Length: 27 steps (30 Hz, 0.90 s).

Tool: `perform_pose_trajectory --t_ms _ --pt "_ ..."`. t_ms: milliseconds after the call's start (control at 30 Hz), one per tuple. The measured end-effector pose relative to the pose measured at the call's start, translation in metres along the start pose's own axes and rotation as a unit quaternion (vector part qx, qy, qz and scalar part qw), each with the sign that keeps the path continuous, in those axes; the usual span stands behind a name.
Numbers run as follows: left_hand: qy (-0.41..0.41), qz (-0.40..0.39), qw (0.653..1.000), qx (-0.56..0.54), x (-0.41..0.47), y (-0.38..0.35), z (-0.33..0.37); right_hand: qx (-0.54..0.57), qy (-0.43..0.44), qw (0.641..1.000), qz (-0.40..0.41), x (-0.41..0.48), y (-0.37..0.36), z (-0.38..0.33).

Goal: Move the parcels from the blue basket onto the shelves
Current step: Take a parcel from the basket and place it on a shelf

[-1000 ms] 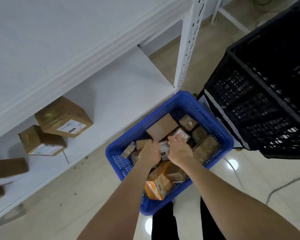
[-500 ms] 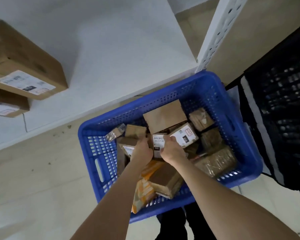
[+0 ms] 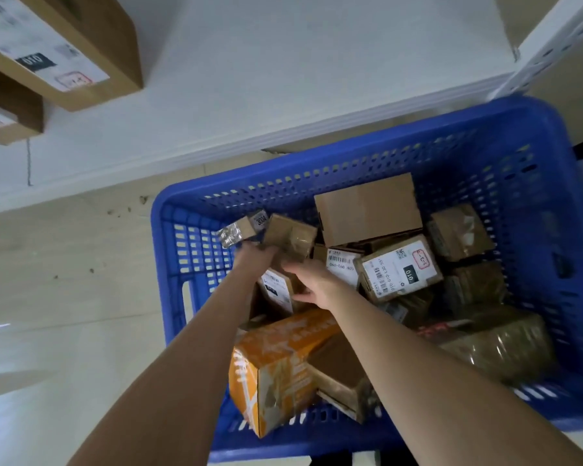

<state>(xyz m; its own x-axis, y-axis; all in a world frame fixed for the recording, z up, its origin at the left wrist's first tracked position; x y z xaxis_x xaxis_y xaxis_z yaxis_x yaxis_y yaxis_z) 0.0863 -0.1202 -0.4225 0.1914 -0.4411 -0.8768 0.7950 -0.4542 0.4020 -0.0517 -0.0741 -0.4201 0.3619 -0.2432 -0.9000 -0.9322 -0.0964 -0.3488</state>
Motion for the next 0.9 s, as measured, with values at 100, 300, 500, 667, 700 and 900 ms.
perform_pose_trajectory --t_ms 100,300,500,667,700,900 --pt "-0.015 -0.003 1.0 0.0 -0.035 0.006 0.014 0.017 -0.005 1.0 -0.003 -0.028 -0.011 -0.003" --pt "-0.097 -0.002 0.994 -0.051 -0.145 0.043 0.065 -0.037 0.062 0.996 0.052 -0.128 -0.032 -0.029" --pt "-0.192 -0.003 0.979 -0.068 -0.281 0.092 0.124 0.011 0.132 0.981 0.139 -0.261 -0.058 -0.071" --pt "-0.17 0.062 0.982 -0.052 -0.374 0.158 0.135 0.083 0.161 0.974 0.133 -0.367 -0.076 -0.093" --pt "-0.165 0.068 0.983 -0.045 -0.389 0.169 0.136 0.105 0.171 0.97 0.135 -0.384 -0.078 -0.096" --pt "-0.153 0.103 0.982 -0.049 -0.477 0.202 0.139 0.186 0.19 0.963 0.05 -0.473 -0.097 -0.098"
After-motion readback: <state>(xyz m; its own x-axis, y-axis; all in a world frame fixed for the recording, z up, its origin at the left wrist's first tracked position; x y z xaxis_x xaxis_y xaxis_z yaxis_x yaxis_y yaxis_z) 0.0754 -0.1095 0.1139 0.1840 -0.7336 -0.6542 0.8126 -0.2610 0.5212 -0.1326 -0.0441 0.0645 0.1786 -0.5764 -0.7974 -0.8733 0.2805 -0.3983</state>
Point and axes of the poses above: each hand's wrist, its own x-axis towards the middle knuckle, its own y-axis out of the back of the hand, z = x × y, the point moved 6 cm from there along x, towards the middle knuckle, and after that the axes turned 10 degrees about -z, right-handed, at the moved point
